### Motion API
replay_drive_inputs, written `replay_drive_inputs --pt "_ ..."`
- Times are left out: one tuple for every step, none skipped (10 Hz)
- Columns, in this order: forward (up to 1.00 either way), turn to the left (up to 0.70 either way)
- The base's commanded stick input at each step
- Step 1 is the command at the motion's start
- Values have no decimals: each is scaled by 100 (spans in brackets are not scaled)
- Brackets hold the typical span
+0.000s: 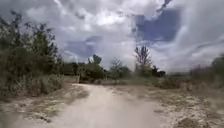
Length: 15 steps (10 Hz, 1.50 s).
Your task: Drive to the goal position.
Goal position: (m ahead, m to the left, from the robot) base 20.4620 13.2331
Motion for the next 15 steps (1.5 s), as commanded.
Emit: replay_drive_inputs --pt "50 0" --pt "50 0" --pt "50 0" --pt "50 0" --pt "50 0" --pt "50 0" --pt "50 0" --pt "50 0" --pt "50 0" --pt "50 0" --pt "50 0" --pt "50 0" --pt "50 0" --pt "50 0" --pt "50 0"
